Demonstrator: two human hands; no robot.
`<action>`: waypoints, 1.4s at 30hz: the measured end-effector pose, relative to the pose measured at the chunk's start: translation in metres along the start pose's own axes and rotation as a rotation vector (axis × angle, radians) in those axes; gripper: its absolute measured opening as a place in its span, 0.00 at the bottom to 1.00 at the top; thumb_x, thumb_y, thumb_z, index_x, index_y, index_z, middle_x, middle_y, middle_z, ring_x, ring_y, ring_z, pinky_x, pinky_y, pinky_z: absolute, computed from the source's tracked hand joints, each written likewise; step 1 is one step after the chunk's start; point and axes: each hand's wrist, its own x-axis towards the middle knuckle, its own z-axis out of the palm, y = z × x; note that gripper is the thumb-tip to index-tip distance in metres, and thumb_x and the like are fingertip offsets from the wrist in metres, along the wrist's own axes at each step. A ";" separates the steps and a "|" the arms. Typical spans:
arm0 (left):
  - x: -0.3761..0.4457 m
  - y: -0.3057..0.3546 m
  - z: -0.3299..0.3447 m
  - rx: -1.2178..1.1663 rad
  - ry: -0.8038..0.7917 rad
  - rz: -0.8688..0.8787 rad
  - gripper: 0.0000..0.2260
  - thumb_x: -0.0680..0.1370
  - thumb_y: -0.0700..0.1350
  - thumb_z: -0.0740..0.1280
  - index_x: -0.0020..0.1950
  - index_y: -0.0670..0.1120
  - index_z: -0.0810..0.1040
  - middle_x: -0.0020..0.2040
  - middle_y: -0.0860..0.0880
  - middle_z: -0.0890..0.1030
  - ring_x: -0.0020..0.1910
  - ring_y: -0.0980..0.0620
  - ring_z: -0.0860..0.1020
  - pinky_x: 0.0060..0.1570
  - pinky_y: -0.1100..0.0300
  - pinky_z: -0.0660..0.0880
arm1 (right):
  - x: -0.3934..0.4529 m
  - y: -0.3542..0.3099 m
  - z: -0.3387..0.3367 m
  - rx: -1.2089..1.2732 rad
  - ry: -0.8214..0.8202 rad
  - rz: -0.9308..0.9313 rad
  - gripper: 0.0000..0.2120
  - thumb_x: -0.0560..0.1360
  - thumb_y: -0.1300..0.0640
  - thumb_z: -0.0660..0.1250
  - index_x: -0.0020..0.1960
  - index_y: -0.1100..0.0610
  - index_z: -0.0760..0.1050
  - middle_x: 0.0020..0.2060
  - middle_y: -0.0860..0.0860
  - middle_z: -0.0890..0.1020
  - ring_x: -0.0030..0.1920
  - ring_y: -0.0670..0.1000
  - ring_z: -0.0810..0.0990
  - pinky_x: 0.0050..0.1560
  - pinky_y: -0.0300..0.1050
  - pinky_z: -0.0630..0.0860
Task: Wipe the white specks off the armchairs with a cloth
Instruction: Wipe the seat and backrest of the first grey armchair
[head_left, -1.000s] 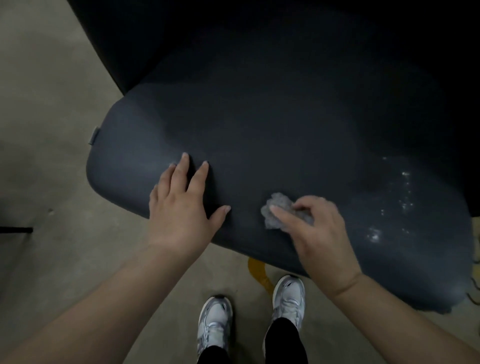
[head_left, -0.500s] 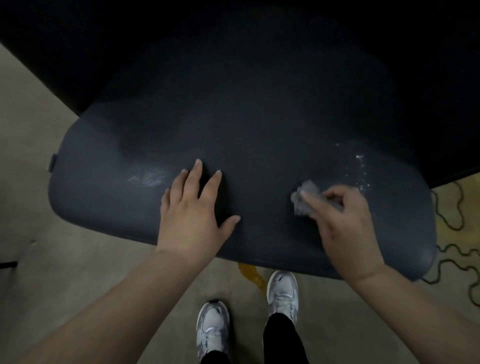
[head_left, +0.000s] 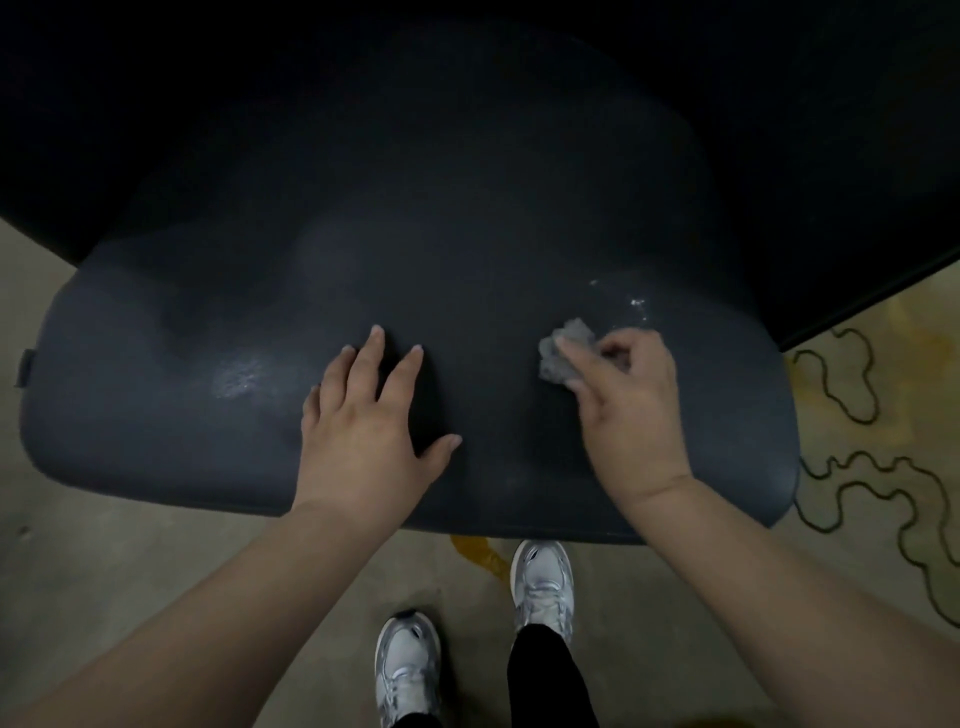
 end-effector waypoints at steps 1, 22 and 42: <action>0.001 0.002 0.001 -0.006 0.001 -0.003 0.38 0.70 0.64 0.68 0.76 0.54 0.59 0.78 0.47 0.54 0.76 0.43 0.53 0.72 0.41 0.58 | -0.002 -0.007 0.005 0.008 -0.008 -0.010 0.17 0.69 0.67 0.72 0.56 0.55 0.82 0.48 0.62 0.75 0.46 0.62 0.74 0.45 0.57 0.75; 0.025 0.030 0.000 0.008 0.060 -0.039 0.36 0.71 0.64 0.68 0.75 0.52 0.63 0.77 0.47 0.59 0.73 0.43 0.58 0.69 0.41 0.59 | -0.003 0.063 -0.033 0.010 0.035 0.232 0.19 0.72 0.66 0.70 0.61 0.54 0.79 0.51 0.62 0.72 0.50 0.62 0.73 0.52 0.59 0.74; 0.046 0.046 -0.003 0.072 0.016 -0.097 0.37 0.71 0.69 0.61 0.76 0.54 0.60 0.78 0.49 0.56 0.73 0.45 0.56 0.67 0.40 0.60 | 0.028 0.035 -0.023 0.104 -0.149 0.068 0.18 0.70 0.66 0.72 0.58 0.54 0.81 0.50 0.60 0.74 0.49 0.60 0.74 0.52 0.48 0.73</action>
